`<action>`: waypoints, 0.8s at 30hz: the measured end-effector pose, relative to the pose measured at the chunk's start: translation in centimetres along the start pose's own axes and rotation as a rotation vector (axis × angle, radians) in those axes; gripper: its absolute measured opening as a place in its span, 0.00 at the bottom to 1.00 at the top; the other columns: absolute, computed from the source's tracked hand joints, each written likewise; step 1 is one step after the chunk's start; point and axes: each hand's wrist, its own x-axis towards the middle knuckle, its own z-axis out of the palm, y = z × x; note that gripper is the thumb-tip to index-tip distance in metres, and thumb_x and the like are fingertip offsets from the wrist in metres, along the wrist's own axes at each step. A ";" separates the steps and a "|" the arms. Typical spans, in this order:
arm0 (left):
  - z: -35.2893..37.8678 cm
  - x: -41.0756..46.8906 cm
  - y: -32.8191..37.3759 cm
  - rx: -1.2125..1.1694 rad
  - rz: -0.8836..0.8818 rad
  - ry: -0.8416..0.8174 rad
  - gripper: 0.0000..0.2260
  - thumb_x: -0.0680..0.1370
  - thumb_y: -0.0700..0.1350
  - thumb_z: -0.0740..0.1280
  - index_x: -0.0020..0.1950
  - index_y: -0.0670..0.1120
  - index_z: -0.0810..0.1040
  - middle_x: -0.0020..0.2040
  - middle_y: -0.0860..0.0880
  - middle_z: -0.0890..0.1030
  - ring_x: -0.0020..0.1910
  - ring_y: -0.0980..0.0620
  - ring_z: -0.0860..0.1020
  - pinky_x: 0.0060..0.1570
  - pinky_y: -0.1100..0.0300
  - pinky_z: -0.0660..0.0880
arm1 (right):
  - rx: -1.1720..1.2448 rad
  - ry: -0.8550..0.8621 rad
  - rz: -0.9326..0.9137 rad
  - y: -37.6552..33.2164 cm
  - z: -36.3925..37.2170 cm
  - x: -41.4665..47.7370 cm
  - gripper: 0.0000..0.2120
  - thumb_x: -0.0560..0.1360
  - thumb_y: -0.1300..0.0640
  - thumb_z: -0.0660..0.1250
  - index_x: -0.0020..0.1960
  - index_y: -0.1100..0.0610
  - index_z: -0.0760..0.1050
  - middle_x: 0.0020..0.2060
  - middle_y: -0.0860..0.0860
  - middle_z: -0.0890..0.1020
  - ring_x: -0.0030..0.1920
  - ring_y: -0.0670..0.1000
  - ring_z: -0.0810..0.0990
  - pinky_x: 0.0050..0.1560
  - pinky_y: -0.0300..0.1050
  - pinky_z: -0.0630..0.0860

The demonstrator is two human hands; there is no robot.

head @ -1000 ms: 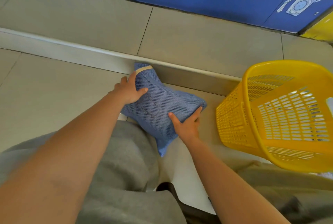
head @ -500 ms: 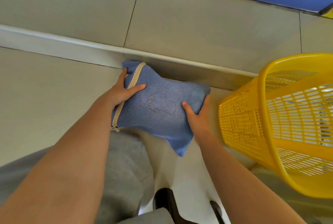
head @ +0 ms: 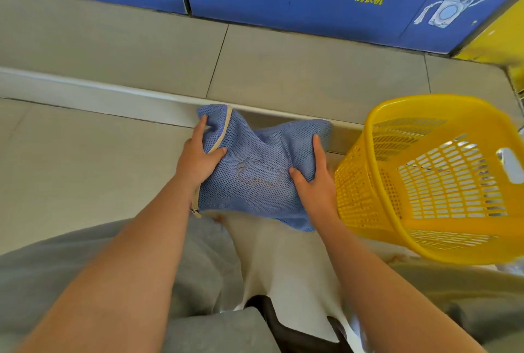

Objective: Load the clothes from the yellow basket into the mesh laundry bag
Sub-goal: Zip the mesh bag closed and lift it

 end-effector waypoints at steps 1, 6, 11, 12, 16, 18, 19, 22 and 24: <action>-0.2 -0.5 0.9 -0.008 0.028 0.032 0.38 0.75 0.51 0.71 0.77 0.61 0.51 0.73 0.46 0.67 0.70 0.43 0.69 0.67 0.47 0.68 | -0.024 0.023 -0.017 -0.5 -0.6 0.0 0.36 0.75 0.46 0.67 0.74 0.33 0.49 0.65 0.57 0.72 0.64 0.58 0.73 0.67 0.52 0.68; -1.8 -1.0 6.2 -0.103 0.131 0.181 0.35 0.76 0.51 0.69 0.77 0.63 0.52 0.72 0.48 0.69 0.68 0.45 0.71 0.66 0.47 0.69 | -0.005 0.071 -0.151 -3.9 -4.0 2.5 0.33 0.77 0.48 0.65 0.76 0.36 0.50 0.65 0.58 0.71 0.63 0.58 0.74 0.60 0.46 0.70; -2.3 1.7 11.4 -0.178 0.172 0.286 0.33 0.76 0.51 0.68 0.76 0.60 0.56 0.71 0.48 0.70 0.68 0.45 0.71 0.66 0.46 0.69 | 0.010 0.084 -0.255 -7.3 -6.8 8.1 0.34 0.77 0.48 0.65 0.75 0.36 0.51 0.65 0.57 0.72 0.63 0.58 0.74 0.62 0.52 0.72; -2.2 2.6 12.2 -0.194 0.182 0.289 0.32 0.76 0.51 0.68 0.76 0.60 0.56 0.71 0.47 0.70 0.68 0.45 0.71 0.67 0.46 0.69 | 0.013 0.081 -0.260 -7.7 -7.2 9.5 0.34 0.76 0.48 0.66 0.75 0.36 0.51 0.65 0.57 0.72 0.63 0.58 0.74 0.62 0.52 0.72; -1.1 7.4 15.6 -0.219 0.225 0.274 0.31 0.76 0.52 0.68 0.76 0.59 0.57 0.72 0.48 0.68 0.69 0.46 0.70 0.68 0.46 0.69 | 0.015 0.091 -0.256 -9.0 -8.4 15.1 0.34 0.77 0.48 0.65 0.76 0.36 0.50 0.66 0.57 0.71 0.64 0.60 0.73 0.63 0.54 0.71; -0.2 10.1 17.4 -0.232 0.237 0.257 0.32 0.77 0.52 0.68 0.77 0.58 0.56 0.74 0.48 0.66 0.71 0.46 0.68 0.68 0.47 0.68 | 0.016 0.128 -0.252 -9.0 -8.9 18.1 0.34 0.77 0.48 0.65 0.76 0.36 0.50 0.67 0.57 0.71 0.64 0.59 0.73 0.63 0.54 0.71; 0.3 11.3 18.3 -0.246 0.245 0.246 0.33 0.76 0.52 0.68 0.77 0.57 0.55 0.75 0.49 0.65 0.72 0.47 0.67 0.69 0.48 0.67 | 0.018 0.150 -0.252 -8.8 -9.2 19.5 0.34 0.77 0.48 0.65 0.76 0.36 0.50 0.67 0.56 0.70 0.65 0.59 0.73 0.63 0.53 0.71; 2.4 14.4 20.5 -0.250 0.294 0.134 0.36 0.77 0.51 0.67 0.79 0.55 0.50 0.78 0.50 0.59 0.75 0.48 0.61 0.71 0.49 0.63 | -0.013 0.179 -0.217 -7.8 -9.6 23.5 0.35 0.77 0.46 0.65 0.77 0.39 0.48 0.70 0.57 0.66 0.69 0.59 0.68 0.66 0.53 0.68; 4.2 15.7 21.0 -0.071 0.338 0.014 0.38 0.78 0.53 0.66 0.79 0.54 0.46 0.79 0.48 0.56 0.77 0.47 0.58 0.73 0.49 0.59 | -0.093 0.125 -0.179 -6.7 -9.4 25.4 0.40 0.75 0.41 0.65 0.78 0.44 0.45 0.75 0.59 0.57 0.75 0.60 0.60 0.72 0.54 0.60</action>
